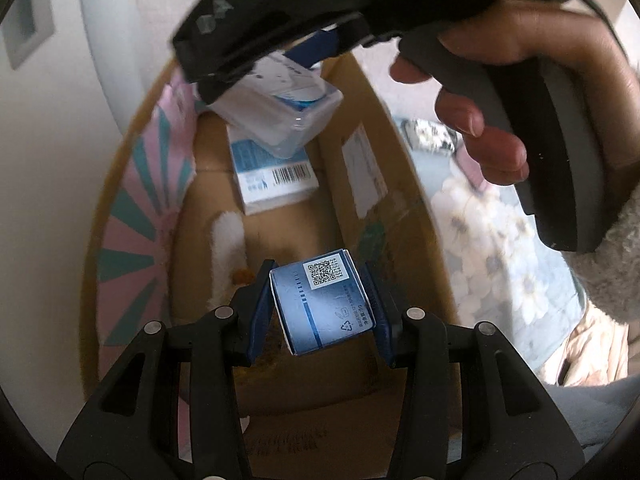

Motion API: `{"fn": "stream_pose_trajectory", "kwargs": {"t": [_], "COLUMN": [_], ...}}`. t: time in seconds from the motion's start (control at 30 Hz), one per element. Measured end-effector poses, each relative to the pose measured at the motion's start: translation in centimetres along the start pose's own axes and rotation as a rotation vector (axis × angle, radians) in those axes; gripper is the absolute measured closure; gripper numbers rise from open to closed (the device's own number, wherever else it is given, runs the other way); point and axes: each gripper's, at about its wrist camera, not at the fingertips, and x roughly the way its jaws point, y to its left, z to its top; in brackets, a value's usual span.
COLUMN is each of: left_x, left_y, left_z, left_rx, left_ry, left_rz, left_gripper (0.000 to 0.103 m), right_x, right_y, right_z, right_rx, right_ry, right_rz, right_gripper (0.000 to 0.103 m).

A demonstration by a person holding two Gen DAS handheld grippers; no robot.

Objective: Organize objects
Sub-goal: 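Open the right gripper to drop the floss case while the left releases the blue box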

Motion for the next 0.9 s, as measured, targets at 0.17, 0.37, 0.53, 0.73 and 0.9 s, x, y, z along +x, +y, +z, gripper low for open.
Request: {"fn": "stream_pose_trajectory", "kwargs": {"t": [0.17,0.37,0.53,0.73,0.9], "left_x": [0.7,0.5,-0.3,-0.4,0.3], "left_y": [-0.1,-0.1,-0.6,0.2,0.7], "left_z": [-0.4,-0.3,-0.1,-0.4,-0.1], "left_rx": [0.016,0.011,0.029,-0.019,-0.027], "left_ry": [0.028,0.06,0.063,0.059,0.064], "left_rz": [0.002,-0.018,0.03,0.014,0.029], "left_gripper": [0.064,0.063,0.01,0.0,0.0], "right_x": [1.2,0.8,0.9,0.9,2.0], "right_y": [0.2,0.2,0.2,-1.1,-0.2], "right_z": [-1.3,-1.7,-1.9,-2.0,0.3], "right_rx": [0.006,0.009,0.021,0.06,0.084], "right_ry": [0.03,0.037,0.086,0.082,0.057], "right_rz": [0.0,0.033,0.047,0.052,0.006], "right_gripper": [0.047,0.047,0.027,0.0,0.0]}}
